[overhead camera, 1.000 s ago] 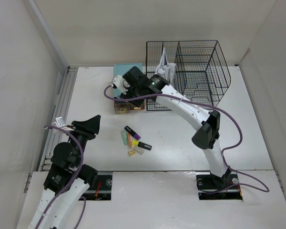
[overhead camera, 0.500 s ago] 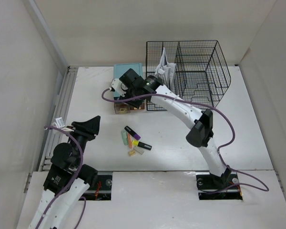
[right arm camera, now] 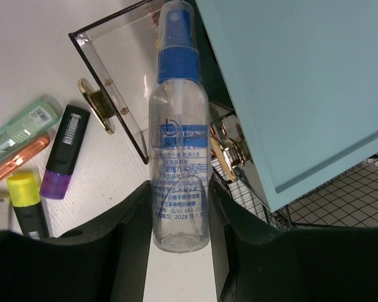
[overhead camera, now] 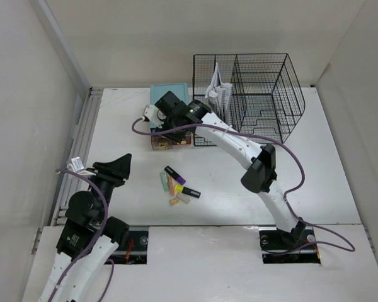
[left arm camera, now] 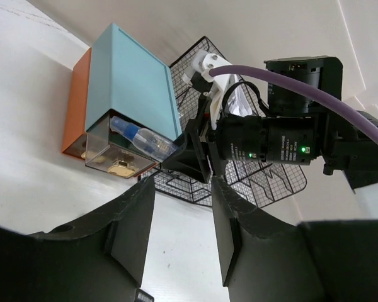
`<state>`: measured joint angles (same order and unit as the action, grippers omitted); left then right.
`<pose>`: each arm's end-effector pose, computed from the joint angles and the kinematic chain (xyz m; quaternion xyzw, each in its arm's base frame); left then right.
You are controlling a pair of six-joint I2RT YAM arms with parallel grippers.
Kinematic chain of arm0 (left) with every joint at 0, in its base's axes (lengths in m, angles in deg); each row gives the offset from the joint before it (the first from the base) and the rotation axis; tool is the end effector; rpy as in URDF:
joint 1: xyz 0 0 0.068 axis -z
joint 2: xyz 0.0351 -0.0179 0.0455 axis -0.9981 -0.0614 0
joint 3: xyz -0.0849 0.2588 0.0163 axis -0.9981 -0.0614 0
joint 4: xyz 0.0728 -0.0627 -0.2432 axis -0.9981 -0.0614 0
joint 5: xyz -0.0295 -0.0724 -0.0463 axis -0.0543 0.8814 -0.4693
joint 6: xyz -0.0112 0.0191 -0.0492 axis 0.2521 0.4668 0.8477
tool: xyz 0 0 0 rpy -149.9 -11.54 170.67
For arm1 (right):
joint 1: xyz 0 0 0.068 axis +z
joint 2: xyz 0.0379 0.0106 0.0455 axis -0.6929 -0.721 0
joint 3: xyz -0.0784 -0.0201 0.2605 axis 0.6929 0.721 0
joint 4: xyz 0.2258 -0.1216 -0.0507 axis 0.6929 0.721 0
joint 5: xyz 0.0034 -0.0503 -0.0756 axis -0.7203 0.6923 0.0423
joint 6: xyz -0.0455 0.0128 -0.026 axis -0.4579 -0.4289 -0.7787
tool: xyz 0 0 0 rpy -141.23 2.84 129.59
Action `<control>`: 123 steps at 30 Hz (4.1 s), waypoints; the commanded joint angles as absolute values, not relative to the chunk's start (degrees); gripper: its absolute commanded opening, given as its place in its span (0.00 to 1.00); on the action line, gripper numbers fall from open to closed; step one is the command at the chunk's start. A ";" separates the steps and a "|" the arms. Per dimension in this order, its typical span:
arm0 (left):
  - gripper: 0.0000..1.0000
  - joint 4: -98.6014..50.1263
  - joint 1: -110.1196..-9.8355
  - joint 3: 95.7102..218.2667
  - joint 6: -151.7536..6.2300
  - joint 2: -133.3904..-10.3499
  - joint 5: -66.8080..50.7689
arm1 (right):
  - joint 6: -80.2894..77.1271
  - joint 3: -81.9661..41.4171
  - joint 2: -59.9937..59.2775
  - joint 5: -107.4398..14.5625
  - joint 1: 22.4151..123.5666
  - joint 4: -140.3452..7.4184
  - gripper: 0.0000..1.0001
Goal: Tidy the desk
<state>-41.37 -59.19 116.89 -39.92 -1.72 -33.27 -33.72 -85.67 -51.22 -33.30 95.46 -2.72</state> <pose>0.0531 -0.0157 0.3238 -0.2063 0.5998 -0.3740 0.6766 0.3077 0.3827 0.3179 -0.5817 0.7554 0.0232 0.3008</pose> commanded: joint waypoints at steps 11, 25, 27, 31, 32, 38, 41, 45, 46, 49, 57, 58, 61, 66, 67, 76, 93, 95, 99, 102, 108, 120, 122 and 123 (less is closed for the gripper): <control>0.39 -40.84 -58.97 116.99 -39.43 -0.77 -33.42 | -37.22 -90.28 -50.94 -30.80 96.07 -2.99 0.00; 0.39 -41.90 -58.97 116.99 -39.43 0.28 -33.42 | -36.36 -86.85 -52.52 -22.46 101.16 -4.66 0.00; 0.39 -41.90 -58.97 116.99 -39.43 0.28 -33.42 | -35.82 -86.85 -52.00 -21.83 101.78 -5.18 0.00; 0.39 -42.42 -58.97 116.99 -39.43 0.28 -33.42 | -34.32 -85.09 -51.47 -18.41 102.31 -5.71 0.00; 0.39 -42.43 -58.97 116.99 -39.43 0.28 -33.42 | -34.32 -84.57 -51.46 -17.71 102.31 -6.41 0.00; 0.39 -42.43 -58.97 116.99 -38.90 0.28 -33.42 | -35.72 -83.42 -50.94 -12.97 103.89 -7.46 0.00; 0.39 -42.43 -58.97 116.99 -38.90 0.28 -33.42 | -37.57 -82.72 -50.94 -9.45 105.55 -8.17 0.00; 0.39 -42.95 -58.97 116.99 -38.90 0.81 -33.42 | -38.19 -82.19 -50.94 -8.30 107.58 -9.40 0.10; 0.39 -42.95 -58.97 116.99 -38.90 0.81 -33.42 | -38.19 -82.19 -50.94 -8.30 107.58 -9.40 0.16; 0.39 -42.95 -58.97 116.99 -38.90 0.81 -33.42 | -38.19 -82.19 -50.94 -7.16 108.11 -9.92 0.29; 0.39 -42.95 -58.97 116.99 -38.90 0.81 -33.42 | -38.19 -81.66 -49.80 -5.93 108.11 -10.98 0.52; 0.39 -42.95 -58.97 116.99 -38.90 0.81 -33.42 | -38.19 -81.66 -49.79 -5.40 108.11 -10.98 0.52; 0.39 -42.95 -58.97 116.99 -38.90 0.81 -33.42 | -38.72 -81.66 -48.57 -5.40 108.64 -10.98 0.60; 0.39 -42.95 -58.97 116.99 -38.90 0.81 -33.42 | -38.72 -81.66 -48.04 -6.01 109.17 -10.98 0.62; 0.39 -42.95 -58.97 116.99 -38.90 0.81 -33.42 | -38.72 -81.66 -47.43 -6.54 109.17 -10.98 0.62; 0.39 -41.72 -58.97 116.99 -38.90 -0.24 -32.81 | -35.64 -82.72 -40.93 -12.42 110.40 -10.37 0.00; 0.00 -6.67 -58.97 104.24 -32.74 -32.66 -19.10 | -29.48 -74.45 -31.43 -71.44 76.93 -11.17 0.00; 0.00 -5.77 -58.97 106.00 -32.75 -35.65 -19.09 | -30.19 -72.36 -30.81 -74.29 75.69 -11.16 0.00; 0.16 -4.28 -58.97 107.76 -33.36 -41.10 -19.09 | -30.80 -69.54 -28.01 -76.41 75.07 -12.39 0.00; 0.29 -3.06 -60.28 109.16 -33.36 -45.67 -19.09 | -30.81 -67.43 -27.03 -77.82 74.54 -13.96 0.00; 0.39 0.99 -62.75 111.44 -33.36 -54.20 -18.39 | -31.42 -63.12 -22.82 -79.22 73.49 -16.60 0.00; 0.40 4.07 -67.49 119.09 -35.03 -65.88 -17.34 | -31.95 -58.91 -20.62 -80.81 71.73 -17.66 0.00; 0.40 4.59 -69.15 120.41 -35.56 -67.30 -16.47 | -32.48 -58.90 -20.62 -80.81 71.73 -17.66 0.00; 0.39 4.60 -69.68 120.41 -35.56 -67.91 -16.46 | -32.48 -58.29 -20.62 -81.33 71.12 -17.66 0.00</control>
